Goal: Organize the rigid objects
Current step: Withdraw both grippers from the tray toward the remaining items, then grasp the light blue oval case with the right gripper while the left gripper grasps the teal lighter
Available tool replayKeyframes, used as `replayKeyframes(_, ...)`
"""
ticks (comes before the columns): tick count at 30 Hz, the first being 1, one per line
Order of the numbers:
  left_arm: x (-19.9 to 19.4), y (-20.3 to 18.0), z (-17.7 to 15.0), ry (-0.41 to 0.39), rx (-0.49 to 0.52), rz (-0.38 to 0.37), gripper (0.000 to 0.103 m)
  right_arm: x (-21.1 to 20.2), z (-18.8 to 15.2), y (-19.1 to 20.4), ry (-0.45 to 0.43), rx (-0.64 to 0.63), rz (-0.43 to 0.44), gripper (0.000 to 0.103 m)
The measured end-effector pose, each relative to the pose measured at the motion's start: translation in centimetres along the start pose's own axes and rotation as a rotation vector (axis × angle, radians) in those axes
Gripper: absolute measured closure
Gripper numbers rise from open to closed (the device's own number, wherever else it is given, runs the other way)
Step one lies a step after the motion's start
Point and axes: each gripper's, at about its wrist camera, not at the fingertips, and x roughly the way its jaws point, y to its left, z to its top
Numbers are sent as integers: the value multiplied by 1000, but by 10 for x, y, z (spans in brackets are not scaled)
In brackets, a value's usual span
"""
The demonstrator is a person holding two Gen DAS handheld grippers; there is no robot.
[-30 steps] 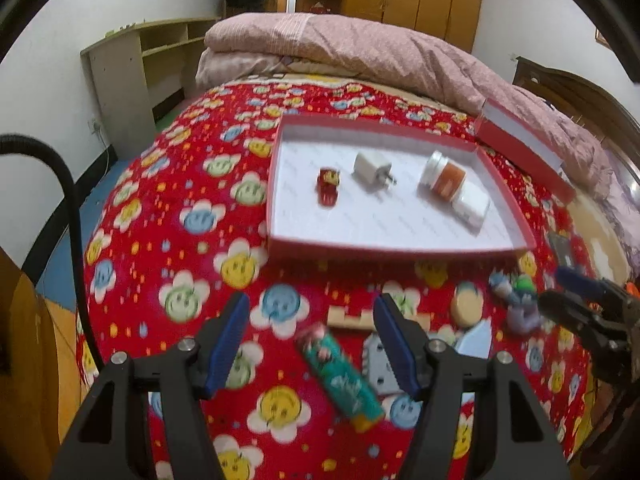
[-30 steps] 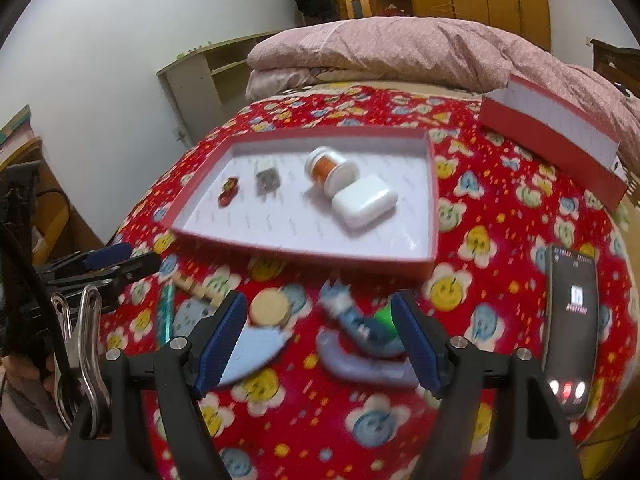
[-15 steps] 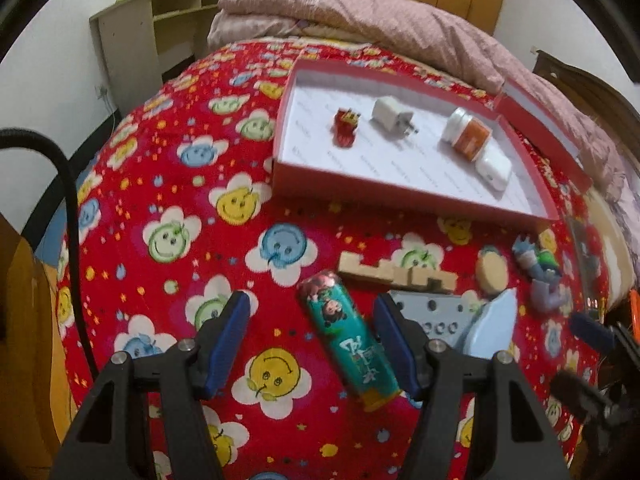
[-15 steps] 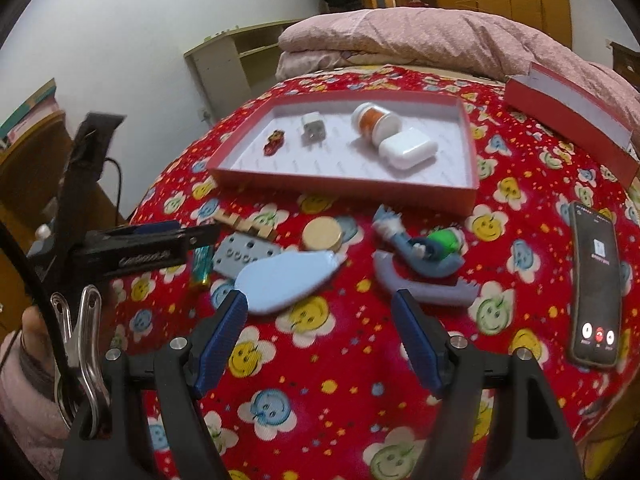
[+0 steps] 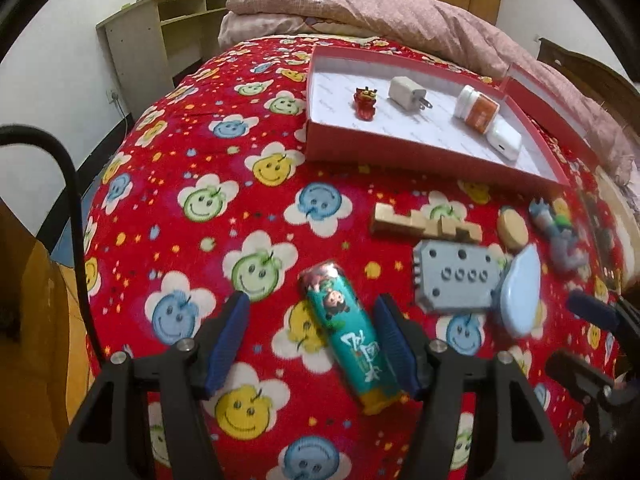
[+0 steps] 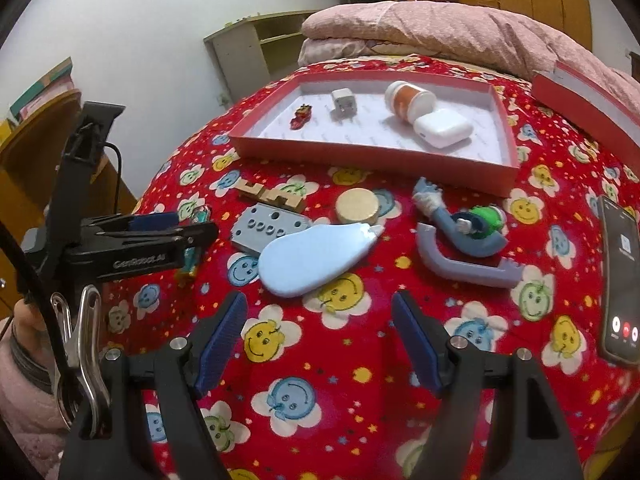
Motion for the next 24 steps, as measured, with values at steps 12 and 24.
replayKeyframes(12,-6,-7,-14,-39,23,-4,35,40,17,8,18,-83,-47,18)
replayKeyframes(24,-10,-20,-17,-52,40,-14,72,44,14,7,-41,-100,-102,23)
